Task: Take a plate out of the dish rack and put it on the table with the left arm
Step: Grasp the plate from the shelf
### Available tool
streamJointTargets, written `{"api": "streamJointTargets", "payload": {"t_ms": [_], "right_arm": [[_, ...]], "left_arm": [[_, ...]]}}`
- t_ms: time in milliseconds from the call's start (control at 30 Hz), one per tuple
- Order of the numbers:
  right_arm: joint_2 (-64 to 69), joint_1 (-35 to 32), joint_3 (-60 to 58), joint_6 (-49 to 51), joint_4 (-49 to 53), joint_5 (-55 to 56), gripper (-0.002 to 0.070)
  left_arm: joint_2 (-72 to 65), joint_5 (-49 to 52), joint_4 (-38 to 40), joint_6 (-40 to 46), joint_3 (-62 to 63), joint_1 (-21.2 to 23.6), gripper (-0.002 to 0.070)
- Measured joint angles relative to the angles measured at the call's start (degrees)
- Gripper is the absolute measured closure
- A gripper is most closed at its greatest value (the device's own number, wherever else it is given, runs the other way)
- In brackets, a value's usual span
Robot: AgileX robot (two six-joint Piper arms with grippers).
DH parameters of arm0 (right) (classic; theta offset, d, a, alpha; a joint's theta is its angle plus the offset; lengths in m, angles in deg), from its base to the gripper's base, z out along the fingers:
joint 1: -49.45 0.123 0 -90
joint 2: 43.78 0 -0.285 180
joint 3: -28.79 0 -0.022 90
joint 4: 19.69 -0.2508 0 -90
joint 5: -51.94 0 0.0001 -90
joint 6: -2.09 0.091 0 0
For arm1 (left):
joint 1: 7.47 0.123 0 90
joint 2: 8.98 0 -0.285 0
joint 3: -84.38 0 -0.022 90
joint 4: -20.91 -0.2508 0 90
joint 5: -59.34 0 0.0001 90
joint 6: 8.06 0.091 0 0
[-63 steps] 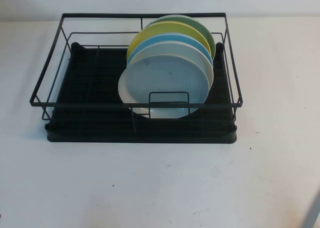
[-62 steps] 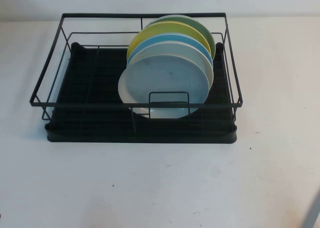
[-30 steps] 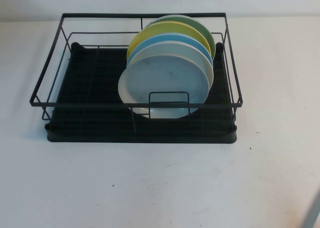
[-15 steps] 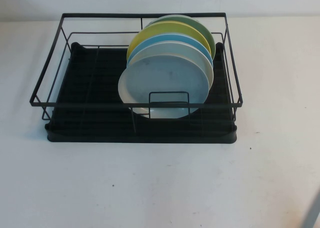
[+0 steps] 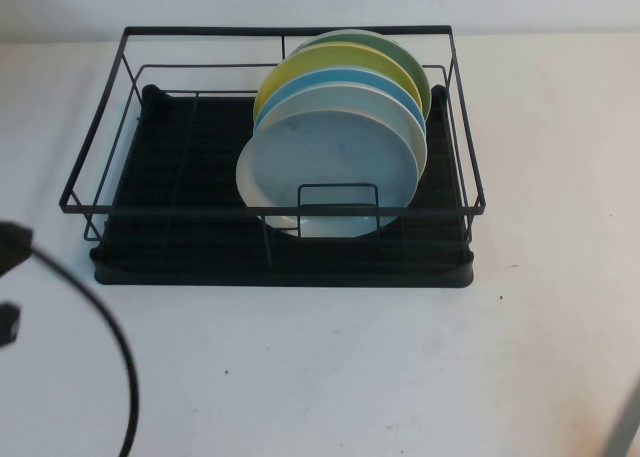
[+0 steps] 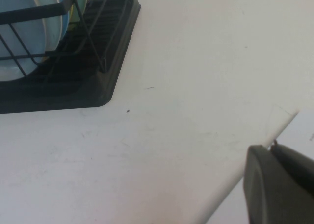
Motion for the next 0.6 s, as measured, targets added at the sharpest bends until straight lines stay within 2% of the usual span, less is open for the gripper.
{"api": "streamJointTargets", "payload": {"t_ms": [233,600], "right_arm": [[0.0,0.0,0.0,0.0,0.0,0.0,0.0696],[0.0,0.0,0.0,0.0,0.0,0.0,0.0696]], "left_arm": [[-18.7,1.8,0.8,8.7,10.9,-0.8,0.0679],[-37.4,0.3,0.5,30.7,26.0,-13.9,0.0679]]}}
